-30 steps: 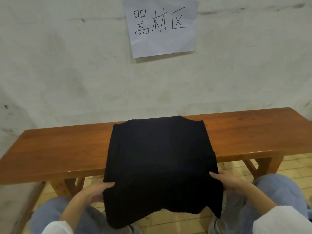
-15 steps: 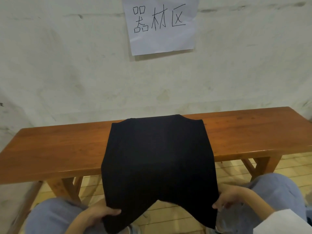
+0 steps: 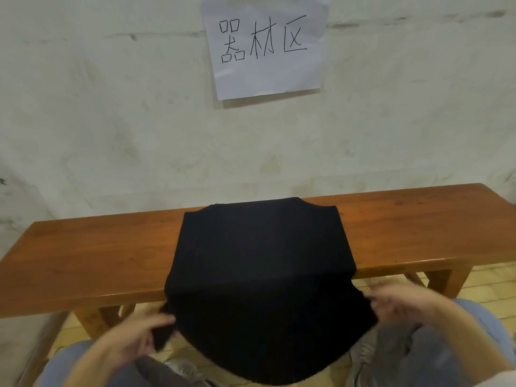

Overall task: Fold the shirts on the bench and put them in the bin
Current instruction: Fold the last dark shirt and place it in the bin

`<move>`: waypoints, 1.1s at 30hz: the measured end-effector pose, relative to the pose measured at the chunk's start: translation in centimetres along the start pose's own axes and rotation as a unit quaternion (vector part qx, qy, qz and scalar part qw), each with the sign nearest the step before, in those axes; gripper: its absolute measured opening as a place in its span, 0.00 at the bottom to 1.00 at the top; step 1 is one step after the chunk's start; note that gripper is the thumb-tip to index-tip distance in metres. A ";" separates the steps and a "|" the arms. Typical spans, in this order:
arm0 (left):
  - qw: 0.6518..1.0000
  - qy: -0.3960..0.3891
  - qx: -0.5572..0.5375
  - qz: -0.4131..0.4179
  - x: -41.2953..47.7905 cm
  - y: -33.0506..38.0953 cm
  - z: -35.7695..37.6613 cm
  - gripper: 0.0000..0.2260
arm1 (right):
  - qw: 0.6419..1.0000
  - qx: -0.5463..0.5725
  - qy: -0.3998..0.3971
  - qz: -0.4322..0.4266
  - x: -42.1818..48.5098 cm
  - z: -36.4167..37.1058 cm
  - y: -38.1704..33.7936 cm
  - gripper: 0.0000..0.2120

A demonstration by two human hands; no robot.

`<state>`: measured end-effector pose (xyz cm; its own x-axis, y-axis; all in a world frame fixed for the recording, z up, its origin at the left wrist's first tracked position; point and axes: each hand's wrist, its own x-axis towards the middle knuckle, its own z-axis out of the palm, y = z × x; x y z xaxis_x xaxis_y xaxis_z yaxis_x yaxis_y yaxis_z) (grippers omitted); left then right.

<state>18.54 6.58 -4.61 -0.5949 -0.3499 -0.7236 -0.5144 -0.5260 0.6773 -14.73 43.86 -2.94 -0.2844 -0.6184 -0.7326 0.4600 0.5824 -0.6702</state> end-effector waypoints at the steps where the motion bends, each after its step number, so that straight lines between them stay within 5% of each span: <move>1: 0.995 0.004 -0.101 0.017 0.0 1.1 -1.0 0.19 | 0.998 0.048 0.025 -0.043 -0.3 -0.7 -1.5 0.37; 2: 0.982 0.002 -0.187 0.035 0.3 2.7 -1.5 0.24 | 0.992 0.090 0.051 -0.077 -0.2 -1.2 -2.8 0.40; 4: 0.940 -0.006 -0.334 0.065 1.1 5.5 -1.7 0.30 | 0.971 0.188 0.089 -0.119 1.2 -1.4 -5.2 0.30; 8: 0.911 0.059 -0.403 0.072 5.4 8.9 0.0 0.17 | 0.934 0.303 0.159 -0.097 5.7 -0.6 -7.8 0.16; 11: 0.947 0.082 -0.306 0.054 7.7 9.5 0.5 0.21 | 0.949 0.241 0.188 -0.078 7.8 -0.4 -7.3 0.22; 14: 0.988 0.154 -0.010 0.028 8.0 9.9 0.0 0.19 | 0.953 0.116 0.273 -0.060 8.9 -0.2 -6.8 0.23; 17: 0.955 0.205 0.205 0.061 9.1 10.4 -0.7 0.16 | 0.911 -0.087 0.394 -0.087 10.2 -0.2 -7.0 0.20; 20: 0.870 0.284 0.378 0.139 10.9 10.8 -1.2 0.15 | 0.861 -0.196 0.452 -0.124 11.3 -0.1 -7.6 0.18; 23: 0.833 0.339 0.392 0.195 12.3 10.8 -1.4 0.13 | 0.852 -0.184 0.467 -0.150 12.7 0.0 -7.6 0.14; 26: 0.822 0.350 0.342 0.292 13.1 10.8 -0.8 0.09 | 0.826 -0.127 0.487 -0.253 12.9 0.1 -8.0 0.05; 29: 0.798 0.389 0.272 0.372 13.2 11.7 0.0 0.08 | 0.801 -0.073 0.488 -0.338 12.9 -0.1 -9.2 0.07; 33: 0.789 0.421 0.253 0.369 15.7 13.8 -0.1 0.10 | 0.765 -0.067 0.556 -0.318 14.5 -1.8 -10.3 0.10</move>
<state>2.17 -6.24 -6.59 -0.3368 -0.9191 0.2045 -0.5272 0.3640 0.7678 -25.08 29.82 -6.93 -0.9888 -0.0112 0.1485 -0.1379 0.4464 -0.8842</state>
